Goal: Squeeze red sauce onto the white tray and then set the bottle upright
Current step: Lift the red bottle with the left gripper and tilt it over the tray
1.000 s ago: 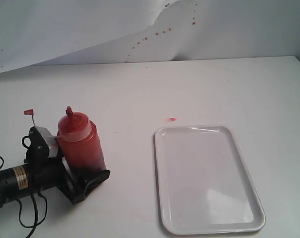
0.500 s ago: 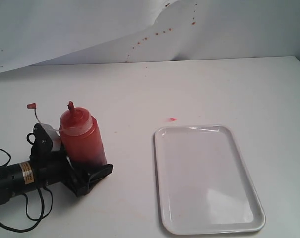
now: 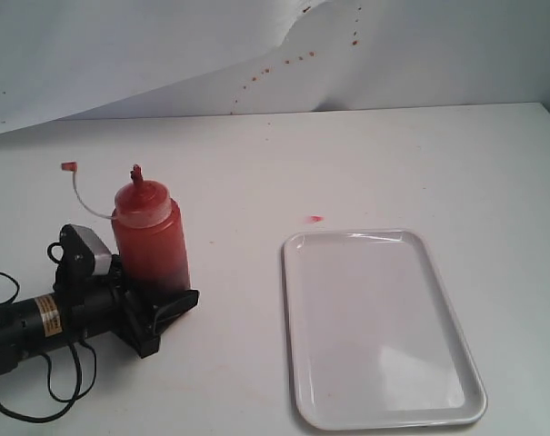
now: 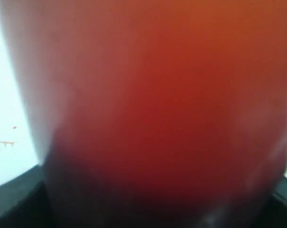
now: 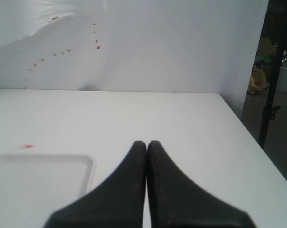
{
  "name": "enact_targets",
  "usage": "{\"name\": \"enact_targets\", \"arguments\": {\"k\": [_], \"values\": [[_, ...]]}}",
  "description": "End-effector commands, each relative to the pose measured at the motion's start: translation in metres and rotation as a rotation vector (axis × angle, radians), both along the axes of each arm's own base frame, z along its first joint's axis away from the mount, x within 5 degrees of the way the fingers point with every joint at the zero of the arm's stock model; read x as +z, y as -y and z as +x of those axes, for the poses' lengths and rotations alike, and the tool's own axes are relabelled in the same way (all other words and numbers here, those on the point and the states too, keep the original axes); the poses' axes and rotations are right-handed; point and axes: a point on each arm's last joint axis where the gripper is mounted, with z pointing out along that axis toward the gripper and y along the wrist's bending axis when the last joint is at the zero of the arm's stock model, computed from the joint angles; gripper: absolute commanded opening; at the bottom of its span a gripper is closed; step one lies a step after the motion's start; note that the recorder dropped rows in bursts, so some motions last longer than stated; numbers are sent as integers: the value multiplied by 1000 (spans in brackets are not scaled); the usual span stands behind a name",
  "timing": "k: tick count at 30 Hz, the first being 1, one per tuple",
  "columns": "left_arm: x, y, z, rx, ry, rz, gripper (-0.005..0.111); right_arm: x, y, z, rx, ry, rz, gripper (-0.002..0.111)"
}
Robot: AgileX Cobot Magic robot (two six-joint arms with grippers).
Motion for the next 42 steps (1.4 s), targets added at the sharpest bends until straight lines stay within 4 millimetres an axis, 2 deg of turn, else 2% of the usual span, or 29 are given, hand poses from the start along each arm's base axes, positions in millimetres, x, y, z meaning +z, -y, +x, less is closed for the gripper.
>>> {"name": "enact_targets", "arguments": {"k": [1,7,11,17,18,22,23,29,32,37,42], "values": [[0,4,-2,-48,7,-2,-1,-1,0,0,0,-1,-3,0],[11,4,-1,-60,51,4,0,-1,0,0,0,-1,-3,0],[34,2,1,-23,126,5,0,-1,0,0,0,-1,-3,0],[80,-1,3,-16,239,78,0,-1,0,0,0,-1,-3,0],[98,-2,2,-2,279,95,0,-1,0,0,0,-1,-3,0],[133,-6,-1,34,372,160,0,-1,0,0,0,-1,-3,0],[150,-9,-4,59,416,192,0,-1,0,0,0,-1,-3,0],[186,-13,-11,107,492,331,0,-1,0,0,0,-1,-3,0],[208,1,-14,70,548,576,0,-1,0,0,0,-1,-3,0],[214,26,-21,-65,627,767,0,-1,0,0,0,-1,-3,0],[222,46,-26,-161,721,819,0,-1,0,0,0,-1,-3,0]]}}
